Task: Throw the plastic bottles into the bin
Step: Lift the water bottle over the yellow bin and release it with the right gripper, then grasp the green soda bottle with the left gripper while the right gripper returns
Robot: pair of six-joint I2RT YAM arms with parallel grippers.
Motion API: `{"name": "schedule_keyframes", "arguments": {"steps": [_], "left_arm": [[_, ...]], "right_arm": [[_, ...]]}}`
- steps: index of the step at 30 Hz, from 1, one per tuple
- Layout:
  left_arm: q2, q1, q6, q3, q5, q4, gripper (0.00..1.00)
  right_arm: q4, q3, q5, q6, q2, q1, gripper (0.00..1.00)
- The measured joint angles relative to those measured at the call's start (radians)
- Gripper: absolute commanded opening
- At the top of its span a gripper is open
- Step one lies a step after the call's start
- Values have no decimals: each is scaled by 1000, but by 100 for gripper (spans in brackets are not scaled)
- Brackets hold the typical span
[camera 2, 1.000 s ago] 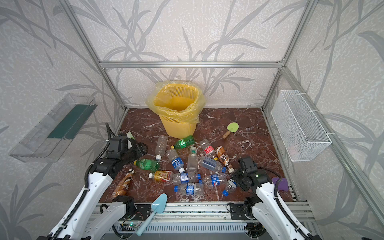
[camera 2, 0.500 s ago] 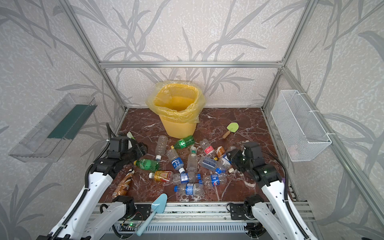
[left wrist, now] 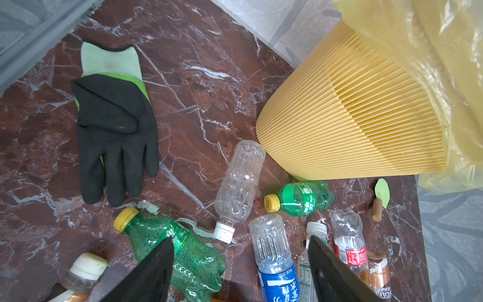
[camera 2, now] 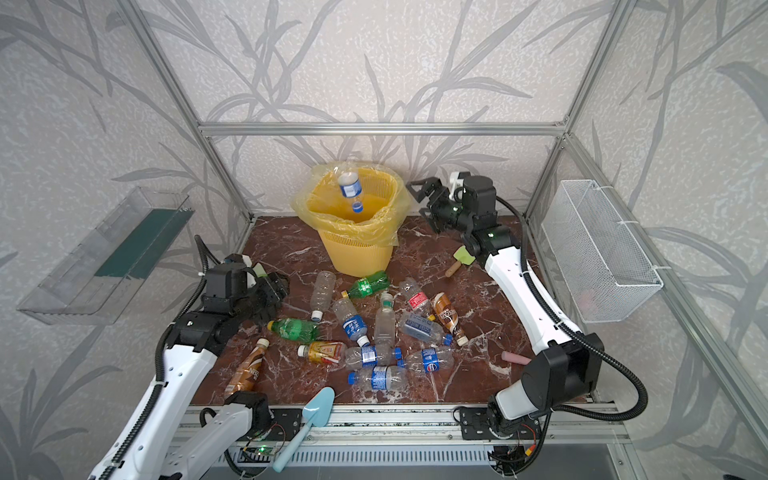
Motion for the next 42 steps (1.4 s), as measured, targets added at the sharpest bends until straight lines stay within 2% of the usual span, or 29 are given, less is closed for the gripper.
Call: {"name": "schedule_keyframes", "arguments": {"steps": [3, 8, 14, 20, 26, 35, 42], "left_arm": [[-24, 0, 10, -17, -13, -5, 80], [-22, 0, 9, -72, -2, -6, 79], [-5, 0, -18, -119, 11, -23, 77], [8, 0, -80, -138, -1, -46, 77], [50, -1, -214, -163, -34, -104, 77], [105, -1, -372, -133, -162, -292, 81], [141, -1, -400, -126, -182, -336, 83]], "right_arm": [[-87, -219, 17, -31, -149, -36, 96], [-151, -462, 45, -96, -385, -62, 94], [-216, -644, 79, -160, -439, -57, 93], [-249, -665, 126, -214, -450, -32, 93], [-247, -674, 158, -236, -453, -11, 93], [-240, -713, 176, -239, -453, -5, 93], [-230, -747, 184, -240, -453, -5, 93]]}}
